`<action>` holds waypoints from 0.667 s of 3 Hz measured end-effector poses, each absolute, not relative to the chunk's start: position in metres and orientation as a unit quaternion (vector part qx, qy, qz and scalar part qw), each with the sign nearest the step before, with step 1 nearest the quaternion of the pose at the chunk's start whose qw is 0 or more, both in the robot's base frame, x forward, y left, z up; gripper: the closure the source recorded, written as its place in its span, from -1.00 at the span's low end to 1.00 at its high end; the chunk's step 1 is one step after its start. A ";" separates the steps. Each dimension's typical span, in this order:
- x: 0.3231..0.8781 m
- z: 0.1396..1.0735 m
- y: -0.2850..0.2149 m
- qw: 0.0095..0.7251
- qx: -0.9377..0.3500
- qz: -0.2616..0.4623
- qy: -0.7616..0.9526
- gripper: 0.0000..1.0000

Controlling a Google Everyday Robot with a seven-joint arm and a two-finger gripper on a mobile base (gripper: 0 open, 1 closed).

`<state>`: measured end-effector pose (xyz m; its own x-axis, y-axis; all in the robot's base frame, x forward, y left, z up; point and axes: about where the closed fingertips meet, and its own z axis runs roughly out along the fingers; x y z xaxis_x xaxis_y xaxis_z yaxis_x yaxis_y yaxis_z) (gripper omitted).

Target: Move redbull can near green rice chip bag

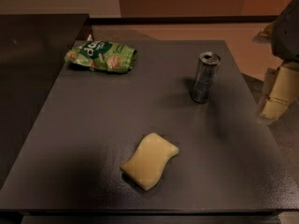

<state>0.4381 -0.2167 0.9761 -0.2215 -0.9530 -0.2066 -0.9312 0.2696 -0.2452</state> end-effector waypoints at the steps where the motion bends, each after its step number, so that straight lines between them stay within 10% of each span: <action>1: 0.439 0.977 -0.215 0.161 -0.602 -0.033 0.781 -1.00; 2: 0.439 0.977 -0.215 0.161 -0.602 -0.033 0.781 -1.00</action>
Offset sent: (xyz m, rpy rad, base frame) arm 0.0637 0.0427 -0.0171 0.2076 -0.0721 -0.1454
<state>0.4391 -0.2145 0.9771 -0.2226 -0.9517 -0.2115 -0.9306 0.2721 -0.2450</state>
